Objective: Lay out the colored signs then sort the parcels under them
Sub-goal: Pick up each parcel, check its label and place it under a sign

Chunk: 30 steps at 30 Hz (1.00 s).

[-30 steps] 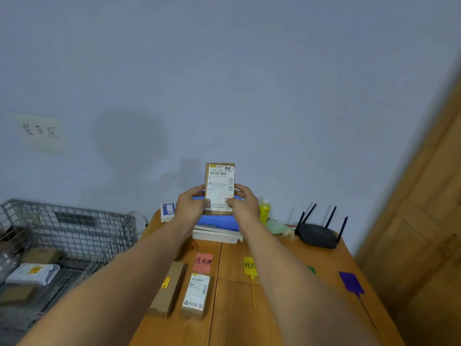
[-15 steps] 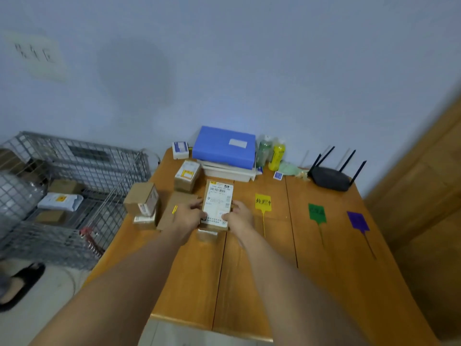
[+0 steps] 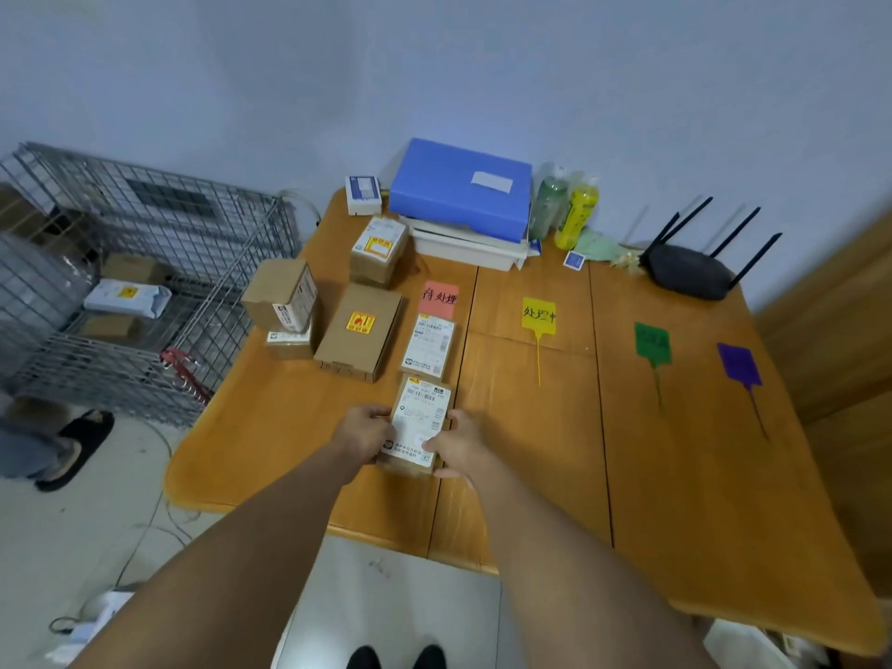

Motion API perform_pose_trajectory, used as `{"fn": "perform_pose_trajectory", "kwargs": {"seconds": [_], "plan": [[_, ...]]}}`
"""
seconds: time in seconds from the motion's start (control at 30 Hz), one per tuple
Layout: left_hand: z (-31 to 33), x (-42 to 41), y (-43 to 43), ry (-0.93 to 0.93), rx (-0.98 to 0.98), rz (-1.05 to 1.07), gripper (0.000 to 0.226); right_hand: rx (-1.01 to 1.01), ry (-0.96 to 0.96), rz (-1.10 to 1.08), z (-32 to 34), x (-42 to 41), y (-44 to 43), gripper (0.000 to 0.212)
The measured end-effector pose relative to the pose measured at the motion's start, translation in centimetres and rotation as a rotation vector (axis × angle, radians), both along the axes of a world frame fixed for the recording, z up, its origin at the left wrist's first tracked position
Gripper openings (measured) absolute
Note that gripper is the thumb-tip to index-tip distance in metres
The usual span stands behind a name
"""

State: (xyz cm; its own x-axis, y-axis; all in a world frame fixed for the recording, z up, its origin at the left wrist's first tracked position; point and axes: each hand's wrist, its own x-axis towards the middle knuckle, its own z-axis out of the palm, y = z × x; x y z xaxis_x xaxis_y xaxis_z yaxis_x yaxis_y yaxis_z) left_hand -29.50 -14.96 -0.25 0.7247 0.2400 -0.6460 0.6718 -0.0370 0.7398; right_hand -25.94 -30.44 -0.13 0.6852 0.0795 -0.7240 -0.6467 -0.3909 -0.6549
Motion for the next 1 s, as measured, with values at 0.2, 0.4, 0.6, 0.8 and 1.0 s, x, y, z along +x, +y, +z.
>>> {"fn": "perform_pose_trajectory", "kwargs": {"seconds": [0.2,0.4,0.6,0.8,1.0], "plan": [[-3.0,-0.7,0.2,0.033,-0.005,0.006,0.046,-0.015,0.033,0.016,-3.0,-0.4,0.5,0.071],[-5.1,-0.6,0.4,0.017,0.038,0.008,0.043,-0.039,0.038,0.039,-4.7,-0.1,0.8,0.069],[-5.8,-0.2,0.6,0.018,0.117,-0.02,0.038,-0.049,0.075,0.094,-5.3,0.8,0.4,0.068],[-3.6,1.7,1.3,0.042,0.264,-0.157,0.032,-0.171,0.088,0.222,-4.4,2.6,0.5,0.051],[1.9,5.3,3.9,-0.035,0.417,-0.176,0.021,-0.396,-0.161,0.202,0.9,7.0,0.2,0.021]]}}
